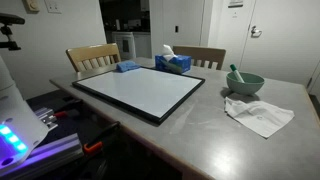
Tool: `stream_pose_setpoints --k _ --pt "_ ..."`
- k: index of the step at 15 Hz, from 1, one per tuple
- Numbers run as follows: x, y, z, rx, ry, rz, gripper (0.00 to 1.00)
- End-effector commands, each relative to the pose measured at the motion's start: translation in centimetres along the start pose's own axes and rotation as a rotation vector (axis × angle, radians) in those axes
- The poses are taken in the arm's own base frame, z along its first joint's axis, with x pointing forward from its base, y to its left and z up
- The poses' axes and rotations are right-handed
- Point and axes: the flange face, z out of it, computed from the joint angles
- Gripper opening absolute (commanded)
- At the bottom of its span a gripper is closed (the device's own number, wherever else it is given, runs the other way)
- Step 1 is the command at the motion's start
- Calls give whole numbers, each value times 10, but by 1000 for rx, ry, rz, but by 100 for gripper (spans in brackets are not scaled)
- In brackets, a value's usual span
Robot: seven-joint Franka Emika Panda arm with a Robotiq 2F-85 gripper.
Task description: Use the cloth to wipe the whiteboard on the table
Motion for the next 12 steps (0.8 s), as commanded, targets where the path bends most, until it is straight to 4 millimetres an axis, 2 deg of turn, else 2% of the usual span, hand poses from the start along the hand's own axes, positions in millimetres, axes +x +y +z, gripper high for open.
stream_pose_setpoints --k 1,7,8,9,12 --pt "0 0 0 0 -1 0 100" --pt "35 -4 6 -31 73 -56 100" --pt "37 -3 7 -40 83 -60 100" --pt "24 -6 2 -32 71 -34 100" --pt "32 -6 8 -38 75 -41 100"
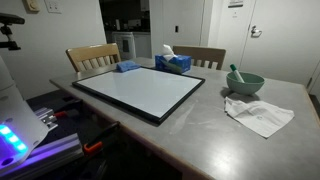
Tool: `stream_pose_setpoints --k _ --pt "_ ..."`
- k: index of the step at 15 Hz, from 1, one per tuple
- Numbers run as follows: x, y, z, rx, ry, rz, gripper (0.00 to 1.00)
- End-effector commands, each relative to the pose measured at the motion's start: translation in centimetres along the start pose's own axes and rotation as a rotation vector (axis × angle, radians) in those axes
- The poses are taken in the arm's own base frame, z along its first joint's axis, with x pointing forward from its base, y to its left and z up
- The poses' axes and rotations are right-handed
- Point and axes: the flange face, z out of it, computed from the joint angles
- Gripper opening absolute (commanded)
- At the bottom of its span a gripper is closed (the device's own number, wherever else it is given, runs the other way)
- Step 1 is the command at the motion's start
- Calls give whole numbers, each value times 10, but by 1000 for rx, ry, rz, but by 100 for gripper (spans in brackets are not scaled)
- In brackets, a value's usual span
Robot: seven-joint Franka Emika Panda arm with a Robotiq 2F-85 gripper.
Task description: Use the cloth to wipe the whiteboard on the table
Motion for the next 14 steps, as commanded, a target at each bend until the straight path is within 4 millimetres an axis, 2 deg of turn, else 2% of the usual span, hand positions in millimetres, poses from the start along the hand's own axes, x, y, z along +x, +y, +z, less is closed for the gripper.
stream_pose_setpoints --k 1,4,10,14 --pt "0 0 0 0 -1 0 100" --pt "20 -11 3 -12 -11 -52 100" --pt "70 -70 18 -30 0 -186 100" --pt "94 -97 27 -27 21 -252 100"
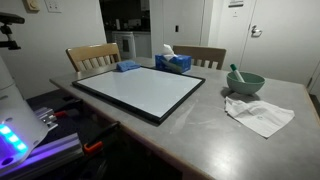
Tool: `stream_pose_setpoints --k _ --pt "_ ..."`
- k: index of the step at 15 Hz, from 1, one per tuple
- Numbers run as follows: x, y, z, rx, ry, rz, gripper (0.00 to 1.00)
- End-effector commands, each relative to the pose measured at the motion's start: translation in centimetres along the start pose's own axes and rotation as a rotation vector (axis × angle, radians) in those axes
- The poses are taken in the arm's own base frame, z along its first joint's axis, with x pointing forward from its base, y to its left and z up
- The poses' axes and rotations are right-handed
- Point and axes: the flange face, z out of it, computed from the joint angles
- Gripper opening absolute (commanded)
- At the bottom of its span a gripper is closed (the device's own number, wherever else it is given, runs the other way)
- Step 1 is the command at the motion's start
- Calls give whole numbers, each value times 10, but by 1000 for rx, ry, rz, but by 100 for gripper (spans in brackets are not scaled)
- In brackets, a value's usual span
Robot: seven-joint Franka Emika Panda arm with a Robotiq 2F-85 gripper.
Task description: Use the cloth to wipe the whiteboard on the table
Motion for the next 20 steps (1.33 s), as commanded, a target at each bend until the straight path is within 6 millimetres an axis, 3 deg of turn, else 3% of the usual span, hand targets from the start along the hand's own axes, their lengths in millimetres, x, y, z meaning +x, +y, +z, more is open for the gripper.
stream_pose_setpoints --k 1,5,6,10,13,20 --pt "29 -8 8 17 24 -50 100" --pt "52 -15 20 54 21 -104 100" --pt "37 -19 14 34 26 -66 100" --pt "39 -19 14 35 26 -67 100" --pt "60 -23 21 31 9 -100 100" --pt "122 -42 57 29 1 -129 100"
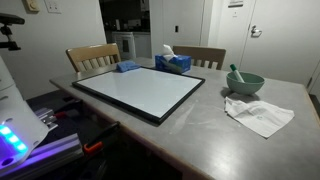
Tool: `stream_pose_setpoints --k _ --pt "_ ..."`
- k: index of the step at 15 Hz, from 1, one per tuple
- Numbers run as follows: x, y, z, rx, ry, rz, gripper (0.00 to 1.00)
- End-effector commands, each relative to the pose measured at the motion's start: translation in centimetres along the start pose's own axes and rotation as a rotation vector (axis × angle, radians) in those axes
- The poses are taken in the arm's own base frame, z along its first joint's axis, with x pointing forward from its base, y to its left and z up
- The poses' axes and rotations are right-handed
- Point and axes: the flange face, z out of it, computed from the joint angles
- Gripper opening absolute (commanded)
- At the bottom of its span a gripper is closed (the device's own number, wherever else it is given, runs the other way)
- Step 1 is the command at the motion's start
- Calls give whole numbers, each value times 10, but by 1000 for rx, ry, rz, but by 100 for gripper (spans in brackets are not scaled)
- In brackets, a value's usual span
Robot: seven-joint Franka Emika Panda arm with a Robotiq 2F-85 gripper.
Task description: Use the cloth to wipe the whiteboard on the table
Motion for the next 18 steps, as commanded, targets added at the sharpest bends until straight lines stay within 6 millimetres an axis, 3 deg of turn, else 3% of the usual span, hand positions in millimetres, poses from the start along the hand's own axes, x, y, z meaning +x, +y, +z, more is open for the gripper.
stream_pose_setpoints --k 1,5,8,10,11,16,18 --pt "38 4 19 0 -2 -20 100" --pt "69 0 32 27 49 -79 100" --pt "85 -17 37 96 100 -177 100" --pt "73 -12 34 122 51 -206 100" --pt "77 -21 37 95 69 -172 100" --pt "73 -16 36 102 54 -188 100" --pt "84 -29 45 91 14 -218 100"
